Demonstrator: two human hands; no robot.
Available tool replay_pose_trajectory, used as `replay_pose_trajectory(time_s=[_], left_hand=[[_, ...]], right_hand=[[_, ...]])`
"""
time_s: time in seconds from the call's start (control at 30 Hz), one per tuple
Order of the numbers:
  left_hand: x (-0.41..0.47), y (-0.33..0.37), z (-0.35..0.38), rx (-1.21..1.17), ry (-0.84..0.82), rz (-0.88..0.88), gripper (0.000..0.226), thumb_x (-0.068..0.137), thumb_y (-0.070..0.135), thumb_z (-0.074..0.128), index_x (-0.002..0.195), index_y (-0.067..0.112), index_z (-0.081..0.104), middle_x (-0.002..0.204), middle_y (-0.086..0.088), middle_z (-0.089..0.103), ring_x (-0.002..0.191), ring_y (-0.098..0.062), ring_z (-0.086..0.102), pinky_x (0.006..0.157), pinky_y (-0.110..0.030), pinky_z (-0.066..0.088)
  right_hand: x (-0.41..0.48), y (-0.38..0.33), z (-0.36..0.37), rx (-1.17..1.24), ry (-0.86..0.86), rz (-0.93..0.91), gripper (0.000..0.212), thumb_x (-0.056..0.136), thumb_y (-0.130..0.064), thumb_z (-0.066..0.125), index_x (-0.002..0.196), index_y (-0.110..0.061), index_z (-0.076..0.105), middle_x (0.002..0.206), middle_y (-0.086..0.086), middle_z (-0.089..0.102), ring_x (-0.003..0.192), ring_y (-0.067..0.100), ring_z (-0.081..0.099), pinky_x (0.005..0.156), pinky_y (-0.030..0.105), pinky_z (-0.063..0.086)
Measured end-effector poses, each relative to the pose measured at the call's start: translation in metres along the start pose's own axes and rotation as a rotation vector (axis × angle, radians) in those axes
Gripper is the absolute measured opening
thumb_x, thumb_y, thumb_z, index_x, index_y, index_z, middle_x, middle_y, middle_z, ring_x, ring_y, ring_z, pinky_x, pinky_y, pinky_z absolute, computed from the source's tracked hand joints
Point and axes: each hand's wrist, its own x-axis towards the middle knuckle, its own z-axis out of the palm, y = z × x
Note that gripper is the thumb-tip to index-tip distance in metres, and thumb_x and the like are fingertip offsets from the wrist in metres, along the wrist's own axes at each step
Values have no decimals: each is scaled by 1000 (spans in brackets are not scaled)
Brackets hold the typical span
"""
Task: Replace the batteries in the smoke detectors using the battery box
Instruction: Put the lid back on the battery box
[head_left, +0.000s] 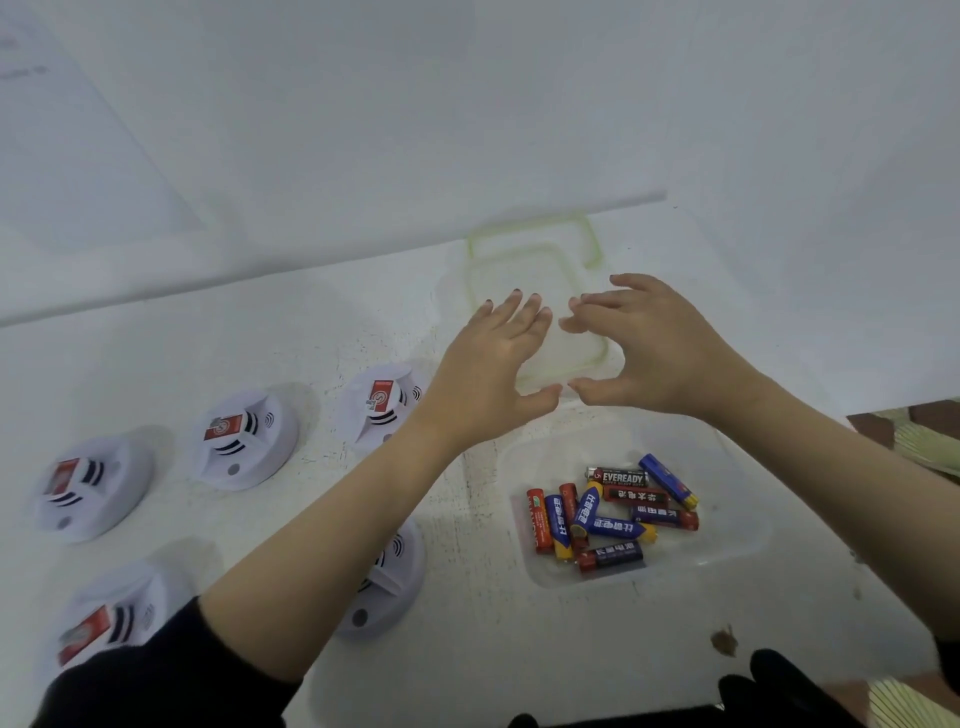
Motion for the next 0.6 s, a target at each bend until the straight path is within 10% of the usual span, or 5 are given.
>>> replay_pose_trajectory(time_s=[0.17, 0.3, 0.4, 0.6], left_hand=[[4, -9, -16, -139, -140, 39, 72, 83, 25, 69, 146, 11, 36, 156, -5, 27, 147, -15, 16, 121, -37, 3], [7, -20, -29, -143, -230, 82, 82, 73, -2, 53, 145, 32, 32, 157, 0, 26, 147, -15, 7, 115, -41, -9], [7, -22, -37, -54, -208, 47, 94, 70, -21, 40, 137, 44, 26, 158, -4, 24, 150, -22, 6, 117, -44, -7], [5, -10, -39, -220, -212, -109, 49, 83, 48, 51, 132, 50, 43, 159, 0, 22, 149, -16, 11, 118, -38, -1]], right_hand=[[-1, 10, -16, 313, 27, 87, 49, 77, -53, 52, 113, -22, 67, 121, -4, 65, 111, 12, 57, 99, 26, 35], [-2, 31, -21, 363, -55, 124, 55, 74, -34, 55, 129, -35, 52, 147, -2, 39, 136, 10, 32, 107, 13, 14], [-7, 39, -22, 392, -215, 181, 63, 72, -60, 61, 129, -55, 37, 156, -5, 21, 144, 8, 12, 117, 30, 8], [-16, 35, -20, 321, -272, 192, 87, 61, -68, 64, 137, -57, 22, 157, -13, 6, 144, 4, 1, 114, 27, 5]])
